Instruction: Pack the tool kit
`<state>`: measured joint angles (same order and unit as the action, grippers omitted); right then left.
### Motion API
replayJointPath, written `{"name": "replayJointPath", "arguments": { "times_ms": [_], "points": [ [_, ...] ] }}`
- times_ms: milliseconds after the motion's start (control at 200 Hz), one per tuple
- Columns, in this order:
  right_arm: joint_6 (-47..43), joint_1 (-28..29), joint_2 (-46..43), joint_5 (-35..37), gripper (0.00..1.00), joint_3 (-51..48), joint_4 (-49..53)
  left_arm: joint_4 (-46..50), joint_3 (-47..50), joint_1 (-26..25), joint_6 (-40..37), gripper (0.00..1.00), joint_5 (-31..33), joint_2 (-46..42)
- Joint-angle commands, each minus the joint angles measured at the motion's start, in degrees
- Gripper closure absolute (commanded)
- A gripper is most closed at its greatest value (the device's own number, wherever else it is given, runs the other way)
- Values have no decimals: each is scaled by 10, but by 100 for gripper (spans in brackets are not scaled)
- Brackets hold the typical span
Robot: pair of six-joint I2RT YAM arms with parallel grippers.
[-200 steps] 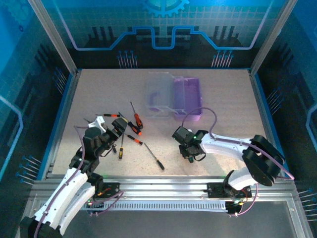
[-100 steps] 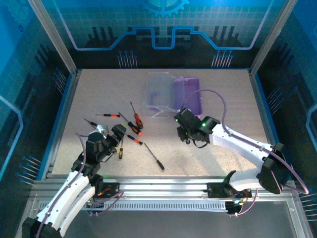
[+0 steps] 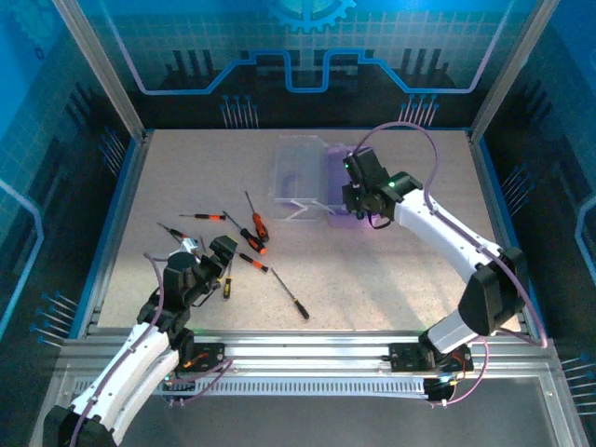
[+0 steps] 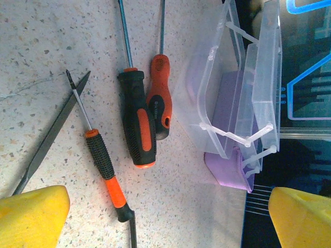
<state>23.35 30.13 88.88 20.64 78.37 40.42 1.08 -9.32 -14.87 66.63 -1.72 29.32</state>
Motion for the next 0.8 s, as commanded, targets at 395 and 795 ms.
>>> {"name": "replayJointPath", "arguments": {
  "times_ms": [395,795],
  "points": [
    [-33,-111,266,-83,84,194,-43,-6,13,-5,39,1,0,-9],
    [-12,-137,395,-146,83,292,-11,1,-20,-7,32,1,20,3]
  ]
}}
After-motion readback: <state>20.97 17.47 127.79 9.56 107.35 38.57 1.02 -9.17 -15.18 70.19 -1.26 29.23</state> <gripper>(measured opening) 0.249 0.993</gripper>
